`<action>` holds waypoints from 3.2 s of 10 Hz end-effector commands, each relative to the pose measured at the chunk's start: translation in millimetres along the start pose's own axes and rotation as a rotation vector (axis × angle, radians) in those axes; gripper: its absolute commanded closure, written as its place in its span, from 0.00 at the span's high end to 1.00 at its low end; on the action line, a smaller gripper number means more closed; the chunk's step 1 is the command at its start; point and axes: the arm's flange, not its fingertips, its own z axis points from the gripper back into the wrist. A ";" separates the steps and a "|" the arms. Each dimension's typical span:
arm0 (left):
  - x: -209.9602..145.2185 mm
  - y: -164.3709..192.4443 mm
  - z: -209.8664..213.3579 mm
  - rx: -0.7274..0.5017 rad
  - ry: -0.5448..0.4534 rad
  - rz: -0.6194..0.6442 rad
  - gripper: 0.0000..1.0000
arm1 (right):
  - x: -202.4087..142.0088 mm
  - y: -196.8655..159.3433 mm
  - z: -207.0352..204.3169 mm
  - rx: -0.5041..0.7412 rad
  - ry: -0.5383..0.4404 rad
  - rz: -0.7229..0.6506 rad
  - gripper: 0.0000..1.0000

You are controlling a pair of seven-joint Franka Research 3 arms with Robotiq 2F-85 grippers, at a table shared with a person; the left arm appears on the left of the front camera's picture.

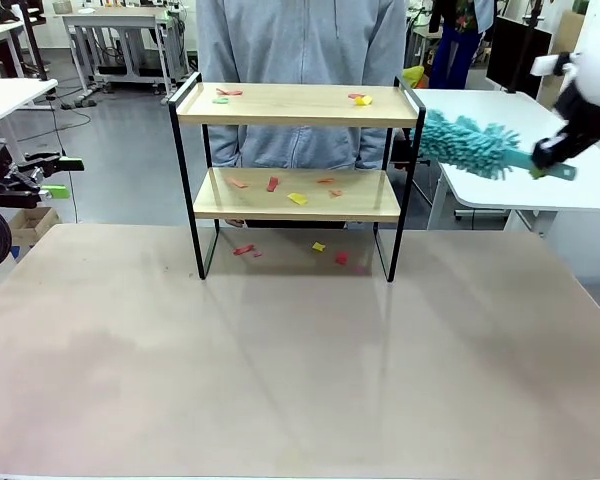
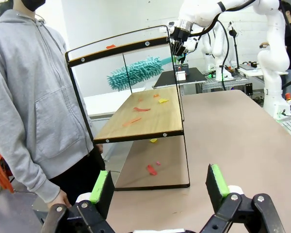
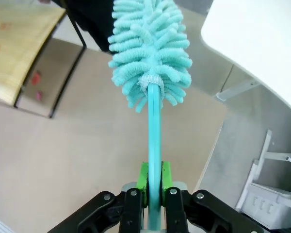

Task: Clean the shelf.
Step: Clean the specific section of the Shelf indicated by the human with the Duster.

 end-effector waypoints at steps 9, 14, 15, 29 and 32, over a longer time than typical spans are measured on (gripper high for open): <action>1.8 -1.8 -2.6 0.003 0.006 -0.005 1.00 | -118.3 25.4 89.2 0.324 0.318 0.854 0.13; 1.8 -1.8 -2.6 0.003 0.006 -0.005 1.00 | -97.4 109.4 72.0 0.502 0.329 1.106 0.13; 1.8 -1.8 -2.6 0.003 0.006 -0.005 1.00 | -92.2 120.8 65.5 0.511 0.334 1.119 0.13; 1.8 -1.8 -2.6 0.003 0.006 -0.005 1.00 | -89.9 136.0 57.2 0.527 0.365 1.122 0.13; 1.8 -1.8 -2.6 0.003 0.006 -0.005 1.00 | -89.9 136.0 57.2 0.527 0.365 1.122 0.13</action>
